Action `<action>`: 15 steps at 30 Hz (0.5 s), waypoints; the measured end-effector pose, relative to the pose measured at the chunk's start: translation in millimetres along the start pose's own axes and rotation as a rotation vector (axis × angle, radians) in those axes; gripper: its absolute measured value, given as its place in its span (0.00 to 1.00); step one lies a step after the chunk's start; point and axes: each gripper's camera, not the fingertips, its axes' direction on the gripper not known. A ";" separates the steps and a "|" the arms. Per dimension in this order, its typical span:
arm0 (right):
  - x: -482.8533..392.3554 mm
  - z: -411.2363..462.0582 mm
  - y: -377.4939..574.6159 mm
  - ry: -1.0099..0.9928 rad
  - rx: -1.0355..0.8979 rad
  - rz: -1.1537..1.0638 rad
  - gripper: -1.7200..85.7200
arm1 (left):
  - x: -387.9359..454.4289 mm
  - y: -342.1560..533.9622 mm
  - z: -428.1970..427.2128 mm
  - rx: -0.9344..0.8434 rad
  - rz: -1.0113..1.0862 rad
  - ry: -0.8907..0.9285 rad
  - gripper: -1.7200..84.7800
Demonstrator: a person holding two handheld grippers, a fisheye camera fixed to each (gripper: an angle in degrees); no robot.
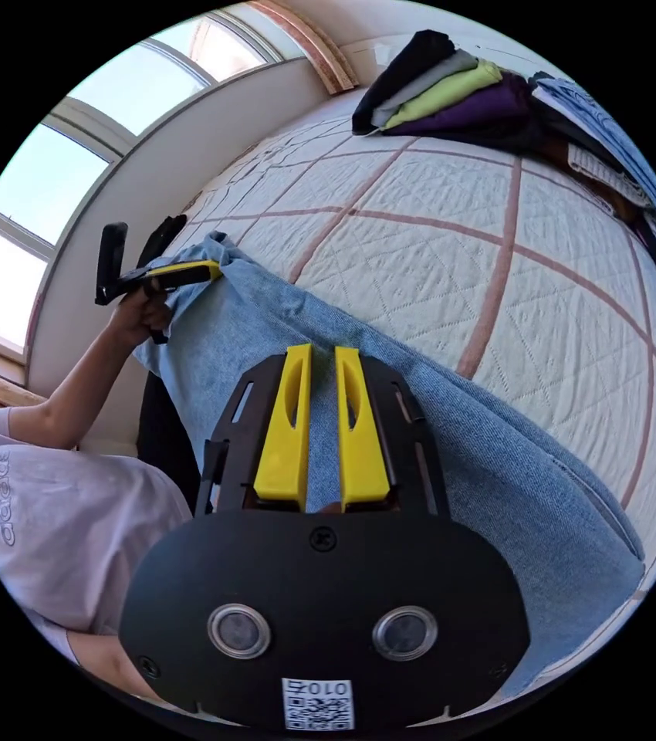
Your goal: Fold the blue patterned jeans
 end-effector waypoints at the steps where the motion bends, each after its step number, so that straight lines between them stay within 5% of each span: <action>1: -1.0 -9.7 6.9 0.026 0.032 0.002 0.10 | 6.2 6.8 -12.7 0.035 0.003 -0.046 0.02; 4: 1.1 -76.7 62.2 0.148 0.249 0.059 0.14 | 29.7 32.0 -43.4 0.097 0.062 -0.111 0.02; 8: 33.0 -158.6 191.0 0.344 0.533 0.457 0.16 | 69.6 71.7 -56.5 0.086 0.223 -0.221 0.02; 12: 61.2 -177.3 314.7 0.316 0.713 0.840 0.17 | 77.5 86.5 -39.9 0.009 0.244 -0.285 0.02; 15: 71.5 -164.5 350.5 0.230 0.741 0.926 0.17 | 44.1 82.3 -27.4 -0.020 0.122 -0.150 0.02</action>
